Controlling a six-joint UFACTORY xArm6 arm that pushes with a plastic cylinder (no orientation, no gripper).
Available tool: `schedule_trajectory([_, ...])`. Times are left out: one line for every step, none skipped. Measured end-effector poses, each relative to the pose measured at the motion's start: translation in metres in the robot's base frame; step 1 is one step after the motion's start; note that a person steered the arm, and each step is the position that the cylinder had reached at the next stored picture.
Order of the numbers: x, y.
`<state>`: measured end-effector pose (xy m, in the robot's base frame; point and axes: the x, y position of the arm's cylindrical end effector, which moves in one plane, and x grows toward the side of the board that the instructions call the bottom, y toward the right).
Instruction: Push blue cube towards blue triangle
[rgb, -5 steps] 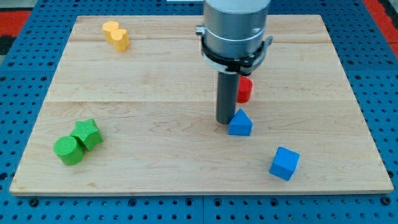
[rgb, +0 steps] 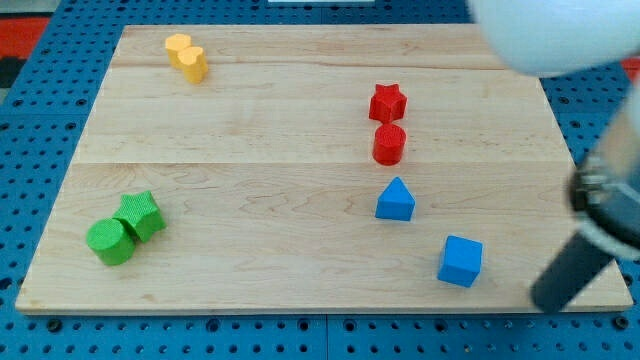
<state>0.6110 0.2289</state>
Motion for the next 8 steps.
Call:
schedule_trajectory([-0.008,-0.023])
schedule_trajectory([-0.008,-0.08])
schedule_trajectory([-0.013,-0.061])
schedule_trajectory([-0.023,-0.029])
schedule_trajectory([-0.035,-0.044])
schedule_trajectory([-0.027,-0.1])
schedule_trajectory([-0.031,-0.11])
schedule_trajectory([-0.031,-0.111])
